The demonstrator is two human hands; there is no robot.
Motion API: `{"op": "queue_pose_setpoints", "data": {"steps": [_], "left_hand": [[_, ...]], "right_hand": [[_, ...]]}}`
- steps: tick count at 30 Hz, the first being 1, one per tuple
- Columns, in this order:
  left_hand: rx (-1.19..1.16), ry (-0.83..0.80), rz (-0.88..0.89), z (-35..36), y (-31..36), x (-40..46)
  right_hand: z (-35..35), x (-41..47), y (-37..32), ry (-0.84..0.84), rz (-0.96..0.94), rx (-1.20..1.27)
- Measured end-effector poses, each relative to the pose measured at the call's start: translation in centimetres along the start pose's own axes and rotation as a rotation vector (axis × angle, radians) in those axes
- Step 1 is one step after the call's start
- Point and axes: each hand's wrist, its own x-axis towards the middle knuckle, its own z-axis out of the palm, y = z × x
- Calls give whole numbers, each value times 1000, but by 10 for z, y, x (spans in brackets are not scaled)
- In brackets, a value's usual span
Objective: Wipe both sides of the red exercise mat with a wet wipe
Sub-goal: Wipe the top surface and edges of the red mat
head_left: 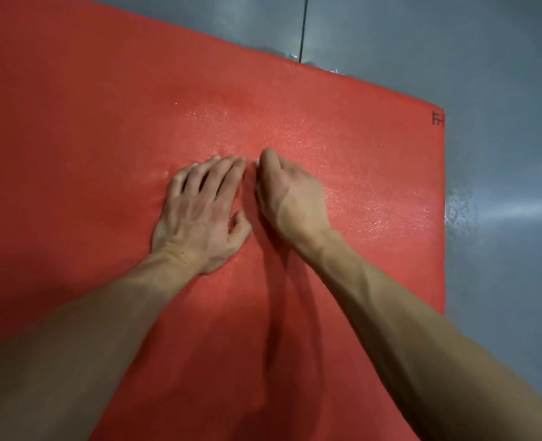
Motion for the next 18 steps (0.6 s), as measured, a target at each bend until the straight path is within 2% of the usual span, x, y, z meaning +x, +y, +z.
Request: {"op": "queue_pose_setpoints", "data": {"steps": [2, 5, 8, 10, 13, 15, 17, 18], "left_hand": [[-3, -1, 3, 0, 0, 0], [-12, 2, 3, 0, -1, 0], [-7, -2, 15, 1, -1, 1], [-9, -3, 13, 0, 0, 0], [-10, 20, 20, -1, -2, 0], [-20, 32, 31, -1, -2, 0], [-33, 33, 32, -1, -1, 0], [-38, 34, 31, -1, -2, -1]], "right_hand": [[-14, -9, 33, -11, 34, -80], [-49, -30, 105, 50, 345, -186], [-48, -37, 103, 125, 588, -161], [-23, -31, 55, 111, 521, -25], [6, -26, -26, 18, 148, 80], [2, -30, -20, 14, 11, 13], [-14, -40, 26, 32, 69, -101], [-25, -46, 51, 32, 176, -143]]}}
